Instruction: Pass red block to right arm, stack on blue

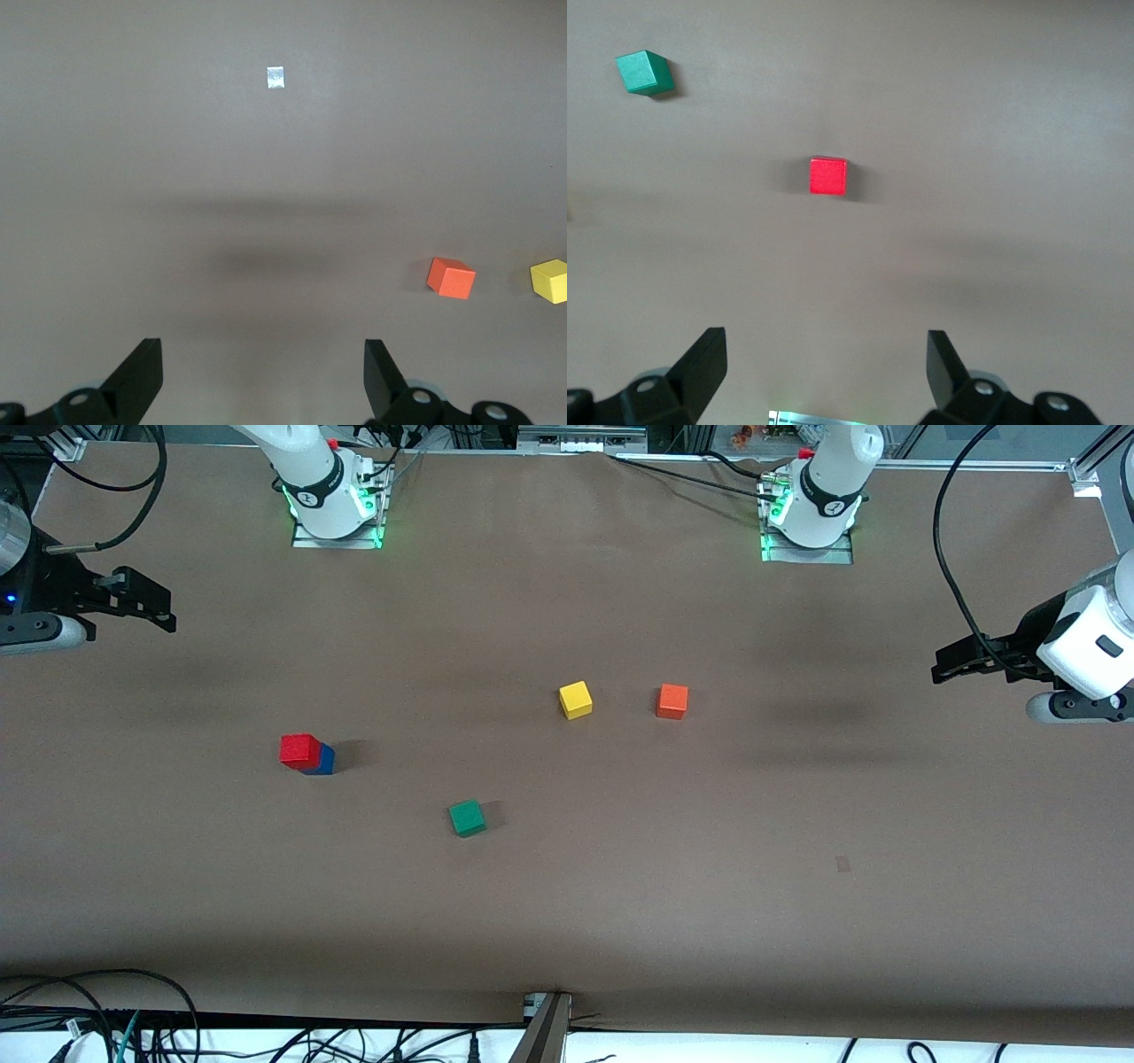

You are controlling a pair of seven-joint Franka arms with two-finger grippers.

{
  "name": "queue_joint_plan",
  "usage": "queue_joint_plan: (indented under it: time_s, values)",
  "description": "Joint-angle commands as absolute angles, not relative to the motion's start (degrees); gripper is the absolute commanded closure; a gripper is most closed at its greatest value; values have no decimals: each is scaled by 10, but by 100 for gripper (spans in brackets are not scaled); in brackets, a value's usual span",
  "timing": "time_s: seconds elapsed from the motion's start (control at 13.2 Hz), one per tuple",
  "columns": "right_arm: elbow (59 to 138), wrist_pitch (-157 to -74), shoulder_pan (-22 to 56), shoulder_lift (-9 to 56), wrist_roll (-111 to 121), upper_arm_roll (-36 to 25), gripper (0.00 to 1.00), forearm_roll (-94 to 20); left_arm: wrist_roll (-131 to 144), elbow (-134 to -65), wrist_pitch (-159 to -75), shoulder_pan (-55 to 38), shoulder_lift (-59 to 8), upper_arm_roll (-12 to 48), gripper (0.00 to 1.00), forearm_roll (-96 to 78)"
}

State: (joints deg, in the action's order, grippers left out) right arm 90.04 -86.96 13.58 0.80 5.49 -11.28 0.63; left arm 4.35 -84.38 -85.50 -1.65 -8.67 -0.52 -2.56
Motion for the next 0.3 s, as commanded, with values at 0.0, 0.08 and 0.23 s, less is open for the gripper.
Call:
queue_joint_plan:
  time_s: [0.0, 0.08, 0.23]
  values:
    - [882, -858, 134, 15, 58, -113, 0, 3, 51, -831, -852, -16, -91, -5, 0, -30]
    - [882, -860, 132, 16, 61, -115, 0, 2, 51, -831, -852, -17, -91, -5, 0, -27]
    - [881, -858, 130, 15, 62, -116, 0, 1, 52, -831, -852, -18, -91, -4, 0, -25]
